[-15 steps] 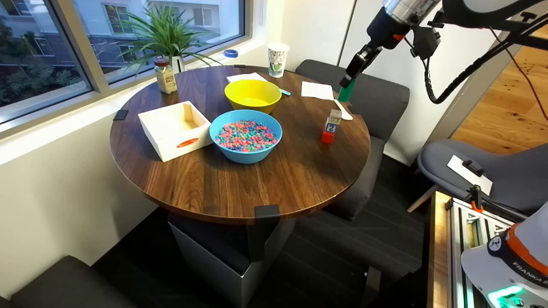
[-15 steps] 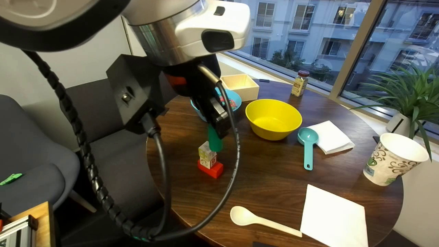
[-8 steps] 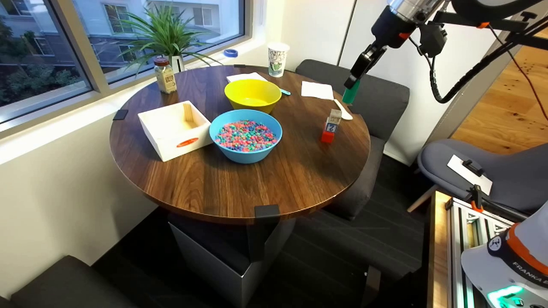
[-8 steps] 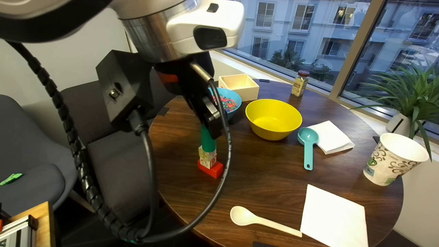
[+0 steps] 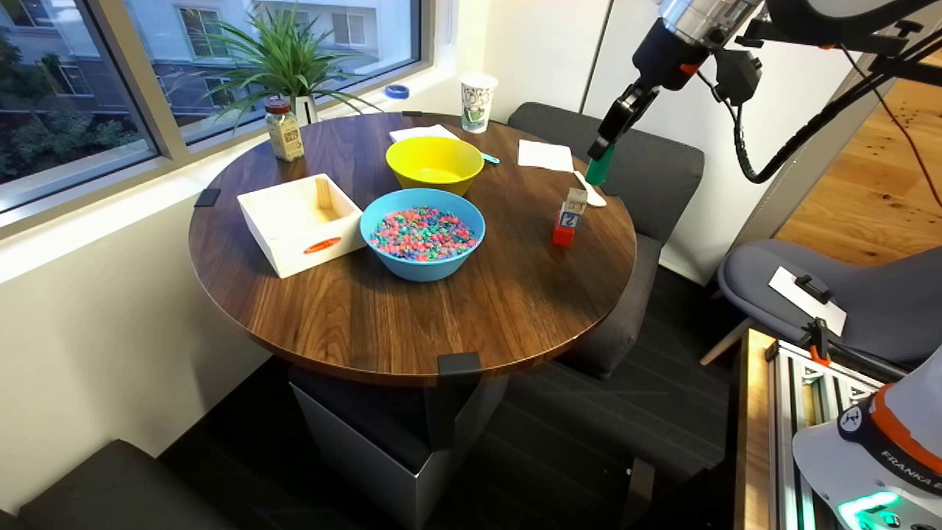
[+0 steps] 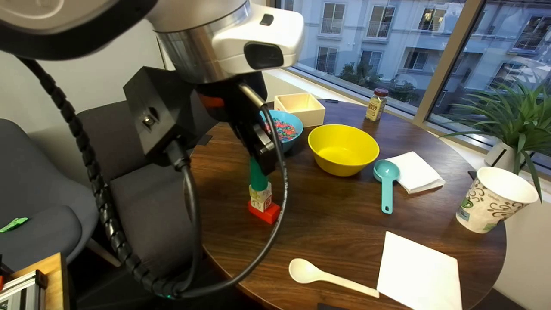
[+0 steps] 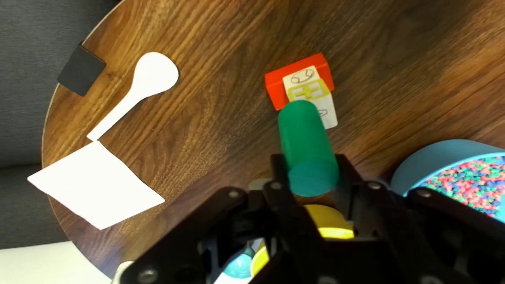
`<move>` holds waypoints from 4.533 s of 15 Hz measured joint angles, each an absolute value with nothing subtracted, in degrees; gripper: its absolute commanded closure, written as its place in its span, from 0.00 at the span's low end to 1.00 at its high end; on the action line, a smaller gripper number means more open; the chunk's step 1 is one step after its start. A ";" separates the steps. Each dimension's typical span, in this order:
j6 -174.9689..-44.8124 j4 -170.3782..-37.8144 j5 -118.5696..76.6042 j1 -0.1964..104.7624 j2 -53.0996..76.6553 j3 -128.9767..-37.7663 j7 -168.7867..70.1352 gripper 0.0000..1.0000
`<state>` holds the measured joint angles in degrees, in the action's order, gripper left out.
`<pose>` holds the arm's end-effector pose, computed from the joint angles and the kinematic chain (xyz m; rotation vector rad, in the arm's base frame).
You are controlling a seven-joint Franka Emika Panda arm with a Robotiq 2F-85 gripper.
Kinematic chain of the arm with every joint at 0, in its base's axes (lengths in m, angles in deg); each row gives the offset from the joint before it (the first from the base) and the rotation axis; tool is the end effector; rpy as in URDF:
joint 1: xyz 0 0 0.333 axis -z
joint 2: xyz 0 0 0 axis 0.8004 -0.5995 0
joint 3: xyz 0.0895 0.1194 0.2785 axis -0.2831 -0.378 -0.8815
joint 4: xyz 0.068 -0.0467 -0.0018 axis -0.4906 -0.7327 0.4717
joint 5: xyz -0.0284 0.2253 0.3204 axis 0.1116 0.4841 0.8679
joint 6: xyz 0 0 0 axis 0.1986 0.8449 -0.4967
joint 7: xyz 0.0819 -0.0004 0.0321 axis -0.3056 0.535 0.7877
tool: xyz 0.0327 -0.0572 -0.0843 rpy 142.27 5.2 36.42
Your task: Stack the wooden blocks and the green cylinder on top of the orange block
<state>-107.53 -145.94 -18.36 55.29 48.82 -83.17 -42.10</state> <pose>0.4651 -0.0536 0.5050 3.0957 -0.0936 0.5051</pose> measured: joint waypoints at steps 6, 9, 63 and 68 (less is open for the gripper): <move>-107.54 -145.94 -17.52 54.62 47.94 -83.18 -41.52 0.90; -107.59 -145.94 -17.27 54.37 47.66 -83.18 -41.13 0.90; -111.12 -145.52 -17.17 53.82 45.70 -83.18 -37.81 0.90; -111.01 -145.52 -17.17 53.82 45.70 -83.18 -37.81 0.90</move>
